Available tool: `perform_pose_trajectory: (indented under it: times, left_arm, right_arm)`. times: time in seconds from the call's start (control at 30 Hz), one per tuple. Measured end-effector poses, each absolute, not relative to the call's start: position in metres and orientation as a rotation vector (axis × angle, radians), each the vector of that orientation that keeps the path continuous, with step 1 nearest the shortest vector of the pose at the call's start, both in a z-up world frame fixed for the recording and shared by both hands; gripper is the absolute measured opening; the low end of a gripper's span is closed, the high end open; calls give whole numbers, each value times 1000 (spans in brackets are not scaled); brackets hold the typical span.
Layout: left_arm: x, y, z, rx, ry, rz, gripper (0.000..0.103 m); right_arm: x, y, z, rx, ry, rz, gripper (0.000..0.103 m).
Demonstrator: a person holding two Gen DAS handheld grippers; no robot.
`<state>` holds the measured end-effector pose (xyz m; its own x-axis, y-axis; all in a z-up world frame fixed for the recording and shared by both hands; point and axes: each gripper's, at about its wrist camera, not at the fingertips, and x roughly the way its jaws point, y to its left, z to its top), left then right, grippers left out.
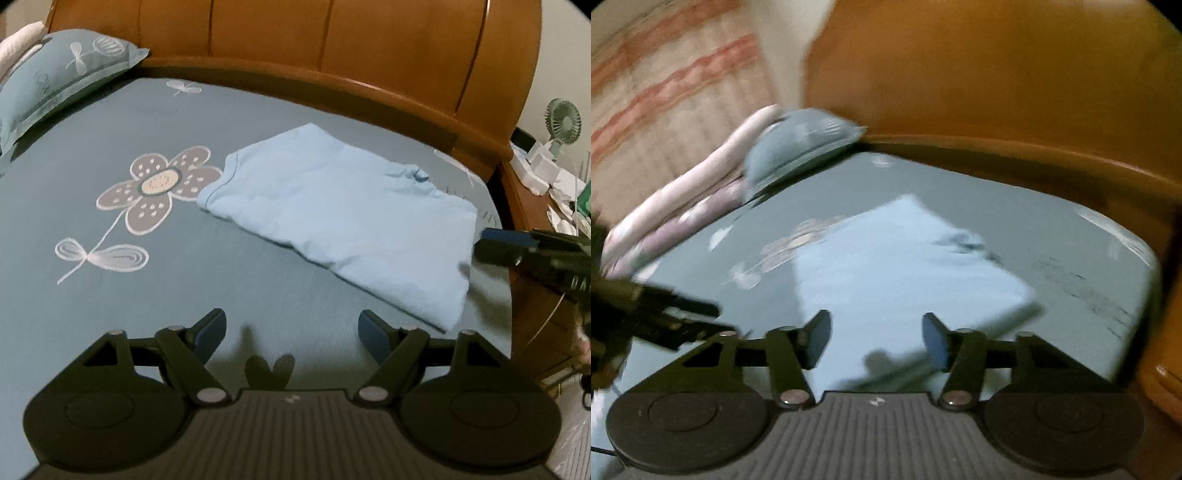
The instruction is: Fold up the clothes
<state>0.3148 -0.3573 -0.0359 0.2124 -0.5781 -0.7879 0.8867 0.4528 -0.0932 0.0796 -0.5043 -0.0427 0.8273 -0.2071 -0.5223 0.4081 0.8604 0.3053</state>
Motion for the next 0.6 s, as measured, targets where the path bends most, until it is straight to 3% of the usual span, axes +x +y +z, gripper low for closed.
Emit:
perform_pose_trajectory:
  times: [0.13,0.3,0.37,0.6]
  left_arm:
    - [313,-352,-41,425,889,-1041,79]
    - [313,-339,-39,385,909,-1024,79]
    - [312,-336,-39,371,915,-1015,80]
    - [308,-332,-39,358,924,-1020,80]
  right_arm:
    - [99,-499,-68,428,606,-306,51]
    - [91,-519,-41,435,521,-335,48]
    - [99,-535,-35,396,508,-386,27]
    - [134,-579,-52,310,550,-461,24]
